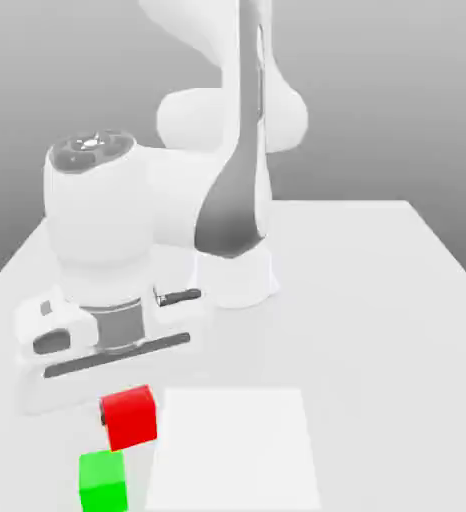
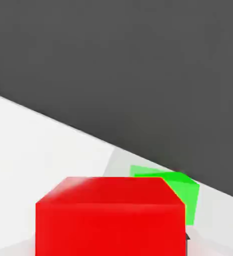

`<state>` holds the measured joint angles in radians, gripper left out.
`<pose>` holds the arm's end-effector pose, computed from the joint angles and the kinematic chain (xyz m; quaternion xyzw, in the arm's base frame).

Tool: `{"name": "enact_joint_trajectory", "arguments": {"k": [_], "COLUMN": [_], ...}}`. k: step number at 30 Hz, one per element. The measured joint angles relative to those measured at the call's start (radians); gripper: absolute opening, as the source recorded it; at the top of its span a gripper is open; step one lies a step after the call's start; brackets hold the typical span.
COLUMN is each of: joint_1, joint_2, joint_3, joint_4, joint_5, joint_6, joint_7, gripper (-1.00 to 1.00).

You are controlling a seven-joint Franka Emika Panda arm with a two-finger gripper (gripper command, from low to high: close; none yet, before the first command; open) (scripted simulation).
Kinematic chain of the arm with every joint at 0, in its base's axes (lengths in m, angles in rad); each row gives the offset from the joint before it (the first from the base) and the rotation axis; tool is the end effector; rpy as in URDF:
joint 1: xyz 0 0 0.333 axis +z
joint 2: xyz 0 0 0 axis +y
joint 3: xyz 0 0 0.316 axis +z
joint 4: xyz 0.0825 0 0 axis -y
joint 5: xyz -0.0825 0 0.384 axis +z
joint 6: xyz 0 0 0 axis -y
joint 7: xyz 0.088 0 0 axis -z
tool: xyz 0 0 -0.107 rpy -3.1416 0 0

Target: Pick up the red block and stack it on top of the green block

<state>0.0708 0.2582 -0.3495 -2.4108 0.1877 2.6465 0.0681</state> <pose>0.4739 -0.1463 0.2123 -0.9687 0.2482 0.0001 0.0006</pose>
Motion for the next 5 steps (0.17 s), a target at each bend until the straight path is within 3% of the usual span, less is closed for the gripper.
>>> {"name": "enact_joint_trajectory", "arguments": {"k": [1,2,5], "joint_1": [-0.014,-0.027,-0.027], "joint_2": [0.035,0.064,0.064], "joint_3": [0.014,0.028,0.028], "joint_4": [0.005,0.008,0.008], "joint_5": [0.028,0.05,0.05], "joint_6": [0.028,0.052,0.052], "joint_7": [-0.016,-0.029,-0.029], "gripper": [-1.0,1.0,1.0]}}
